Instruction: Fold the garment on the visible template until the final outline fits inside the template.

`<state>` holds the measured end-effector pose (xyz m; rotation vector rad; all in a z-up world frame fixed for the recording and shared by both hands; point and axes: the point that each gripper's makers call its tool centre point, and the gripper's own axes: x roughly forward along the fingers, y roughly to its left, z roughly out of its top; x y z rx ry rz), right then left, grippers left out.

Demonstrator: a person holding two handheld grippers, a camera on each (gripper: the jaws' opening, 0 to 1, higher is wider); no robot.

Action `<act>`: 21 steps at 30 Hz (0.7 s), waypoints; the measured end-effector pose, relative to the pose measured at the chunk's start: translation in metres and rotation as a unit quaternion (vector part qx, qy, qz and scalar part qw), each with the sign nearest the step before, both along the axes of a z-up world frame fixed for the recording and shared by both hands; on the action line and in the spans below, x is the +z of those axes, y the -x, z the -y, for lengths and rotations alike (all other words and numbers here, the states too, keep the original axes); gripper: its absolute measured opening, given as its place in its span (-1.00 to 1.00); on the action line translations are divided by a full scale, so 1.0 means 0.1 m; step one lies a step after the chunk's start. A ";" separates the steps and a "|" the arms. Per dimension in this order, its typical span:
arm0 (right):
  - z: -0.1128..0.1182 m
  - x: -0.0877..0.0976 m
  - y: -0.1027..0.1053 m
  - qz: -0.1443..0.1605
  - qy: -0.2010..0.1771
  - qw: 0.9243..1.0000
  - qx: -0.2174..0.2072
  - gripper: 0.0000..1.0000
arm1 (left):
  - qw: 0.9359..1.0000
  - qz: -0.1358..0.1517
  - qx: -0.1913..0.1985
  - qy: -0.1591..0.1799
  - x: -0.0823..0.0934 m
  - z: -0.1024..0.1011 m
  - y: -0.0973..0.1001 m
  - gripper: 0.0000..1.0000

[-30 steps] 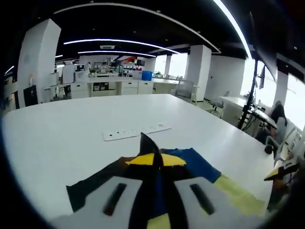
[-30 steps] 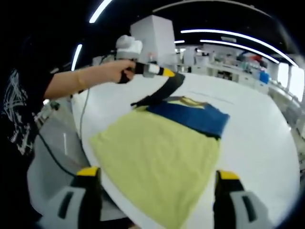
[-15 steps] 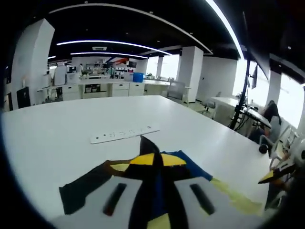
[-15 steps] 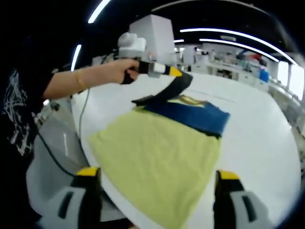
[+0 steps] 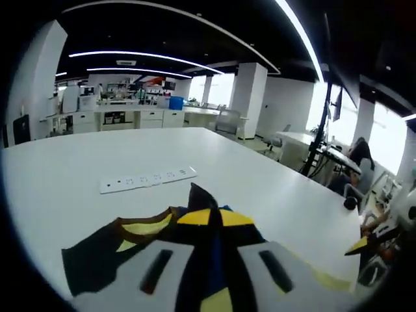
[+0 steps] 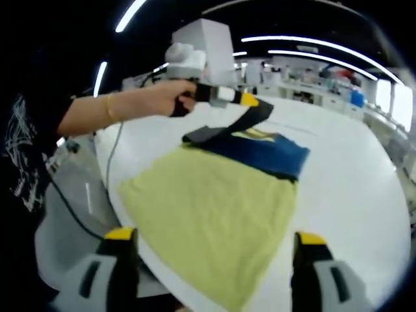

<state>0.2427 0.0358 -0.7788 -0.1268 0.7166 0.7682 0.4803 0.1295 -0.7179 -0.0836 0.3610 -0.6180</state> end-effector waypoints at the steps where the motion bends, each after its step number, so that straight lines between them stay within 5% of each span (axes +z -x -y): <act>1: 0.00 0.00 0.00 -0.001 -0.001 1.000 -0.001 0.99 | 1.000 0.000 -0.005 0.001 -0.01 0.04 0.02 -1.00; 21: 0.02 -0.04 0.01 -0.006 -0.006 1.000 -0.011 0.99 | 0.999 -0.037 -0.040 -0.005 -0.42 0.43 0.20 -0.99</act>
